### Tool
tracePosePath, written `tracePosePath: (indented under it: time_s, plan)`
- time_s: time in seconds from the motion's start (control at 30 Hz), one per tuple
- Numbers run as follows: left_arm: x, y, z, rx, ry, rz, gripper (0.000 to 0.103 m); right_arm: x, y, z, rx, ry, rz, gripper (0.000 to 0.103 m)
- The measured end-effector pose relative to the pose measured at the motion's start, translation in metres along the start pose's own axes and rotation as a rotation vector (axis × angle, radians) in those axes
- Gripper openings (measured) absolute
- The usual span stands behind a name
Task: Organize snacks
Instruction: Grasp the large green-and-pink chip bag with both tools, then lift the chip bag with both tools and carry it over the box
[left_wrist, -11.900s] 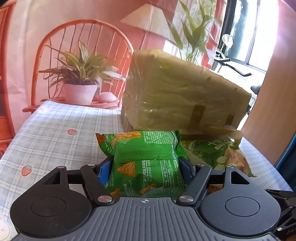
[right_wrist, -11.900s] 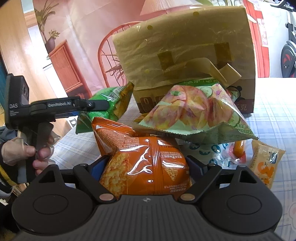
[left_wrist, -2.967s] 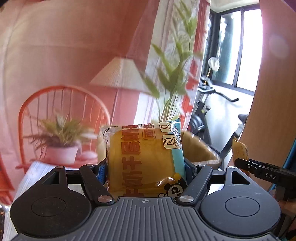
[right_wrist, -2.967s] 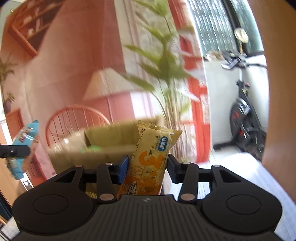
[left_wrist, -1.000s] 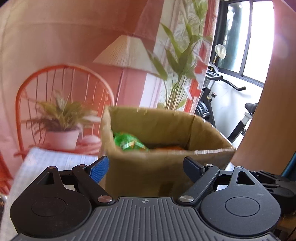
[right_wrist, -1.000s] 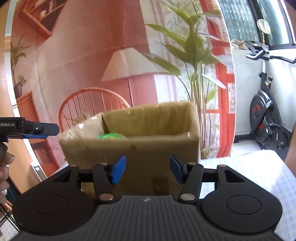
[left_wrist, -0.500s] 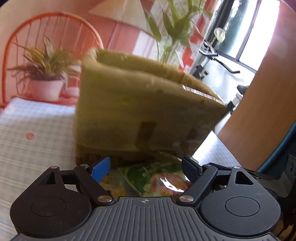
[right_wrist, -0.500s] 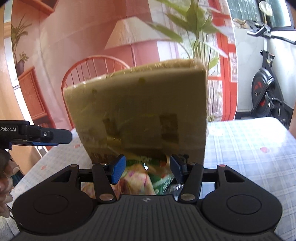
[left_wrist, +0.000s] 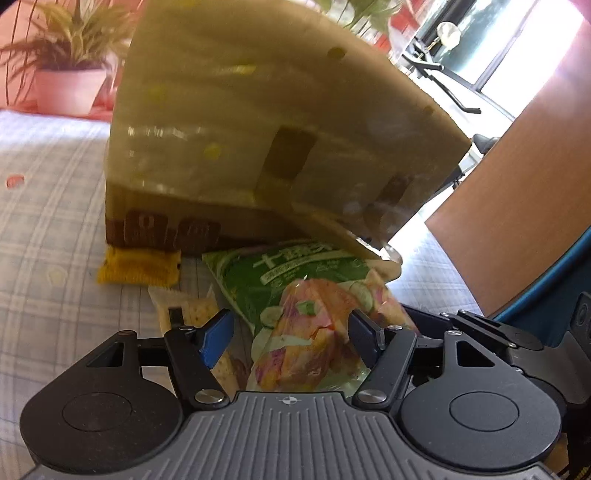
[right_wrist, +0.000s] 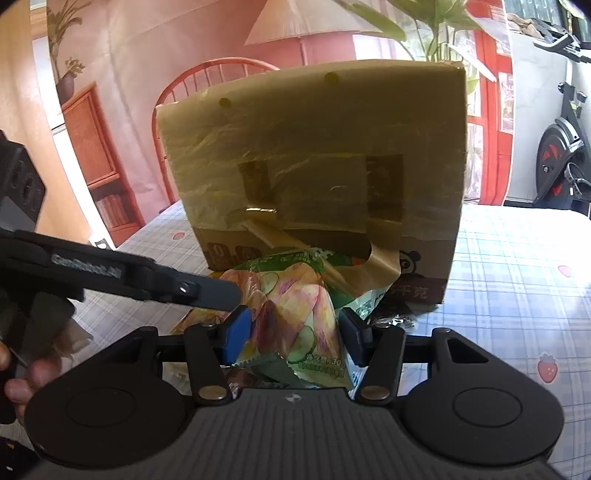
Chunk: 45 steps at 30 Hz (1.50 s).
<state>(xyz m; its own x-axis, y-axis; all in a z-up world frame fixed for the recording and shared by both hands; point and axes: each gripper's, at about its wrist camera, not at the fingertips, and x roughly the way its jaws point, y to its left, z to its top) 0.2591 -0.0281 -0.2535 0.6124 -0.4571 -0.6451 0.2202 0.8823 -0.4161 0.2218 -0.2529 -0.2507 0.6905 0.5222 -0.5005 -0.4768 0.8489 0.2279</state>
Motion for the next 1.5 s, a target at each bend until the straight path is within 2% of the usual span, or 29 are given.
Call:
tracePosePath:
  time_s: [0.23, 0.33, 0.37, 0.47, 0.53, 0.77, 1.03, 1.3, 1.5]
  plan:
    - [0.007, 0.006, -0.005, -0.024, 0.015, -0.020, 0.070, 0.002, -0.003, -0.003, 0.009, 0.012, 0.003, 0.055]
    - [0.006, 0.011, -0.008, -0.038, 0.015, -0.046, 0.063, 0.002, -0.003, -0.003, 0.013, 0.014, 0.004, 0.054]
    - [0.004, 0.010, -0.009, -0.041, 0.014, -0.056, 0.056, 0.002, -0.003, -0.003, 0.015, 0.016, 0.004, 0.054]
    - [-0.001, 0.005, -0.012, -0.028, 0.006, -0.054, 0.054, 0.003, -0.004, -0.003, 0.031, 0.022, 0.005, 0.053]
    - [-0.002, 0.005, -0.012, -0.028, 0.003, -0.065, 0.049, 0.003, -0.004, -0.002, 0.037, 0.023, 0.004, 0.053]
    - [-0.008, 0.001, -0.011, -0.014, -0.007, -0.063, 0.047, 0.001, -0.004, -0.001, 0.054, 0.019, 0.018, 0.049]
    - [-0.036, -0.016, -0.004, 0.048, -0.025, -0.011, 0.047, -0.010, 0.001, 0.005, 0.066, -0.007, 0.055, 0.047]
    - [-0.073, -0.012, -0.014, 0.011, -0.047, 0.056, 0.047, -0.015, 0.022, 0.009, 0.060, -0.005, 0.134, 0.047]
    - [-0.104, 0.002, -0.024, -0.038, -0.104, 0.093, 0.047, -0.013, 0.051, 0.014, 0.007, -0.008, 0.194, 0.047]
